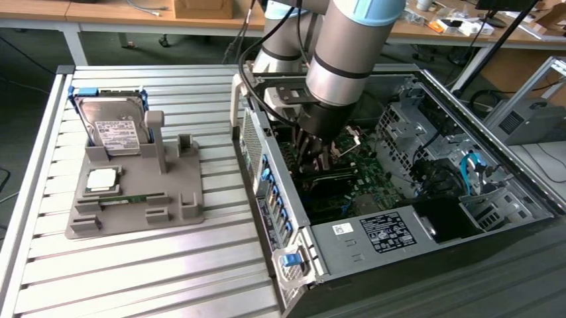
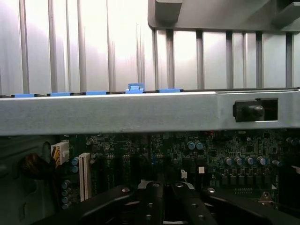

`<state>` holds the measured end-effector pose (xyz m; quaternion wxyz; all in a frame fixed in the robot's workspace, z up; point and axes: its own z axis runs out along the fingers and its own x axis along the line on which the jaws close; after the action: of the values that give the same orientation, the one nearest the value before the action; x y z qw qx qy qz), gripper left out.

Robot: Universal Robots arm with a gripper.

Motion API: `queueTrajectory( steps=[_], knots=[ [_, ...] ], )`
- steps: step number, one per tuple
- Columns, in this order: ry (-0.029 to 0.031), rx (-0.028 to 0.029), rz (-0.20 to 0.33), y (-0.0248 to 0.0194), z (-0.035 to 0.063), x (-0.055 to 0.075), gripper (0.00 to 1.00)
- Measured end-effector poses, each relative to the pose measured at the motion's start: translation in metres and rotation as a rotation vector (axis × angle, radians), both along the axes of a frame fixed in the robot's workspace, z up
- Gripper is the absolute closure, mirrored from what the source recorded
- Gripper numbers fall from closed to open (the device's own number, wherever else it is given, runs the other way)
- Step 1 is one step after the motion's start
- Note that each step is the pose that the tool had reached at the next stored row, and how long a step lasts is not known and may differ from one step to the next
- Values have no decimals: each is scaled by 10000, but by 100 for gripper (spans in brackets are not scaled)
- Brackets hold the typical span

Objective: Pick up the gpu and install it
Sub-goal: 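Press down on the gpu until it lock into place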

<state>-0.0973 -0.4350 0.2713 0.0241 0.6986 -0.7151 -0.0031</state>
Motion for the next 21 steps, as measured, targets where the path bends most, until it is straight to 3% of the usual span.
queueTrajectory(
  steps=[9, 12, 17, 21],
  knots=[
    [0, -1, 4, -30, -1, -5, 89],
    [1, -1, 10, -3, 0, -5, 89],
    [1, -6, 10, 5, 175, -4, 89],
    [1, -5, 8, 18, 195, -4, 89]
  ],
)
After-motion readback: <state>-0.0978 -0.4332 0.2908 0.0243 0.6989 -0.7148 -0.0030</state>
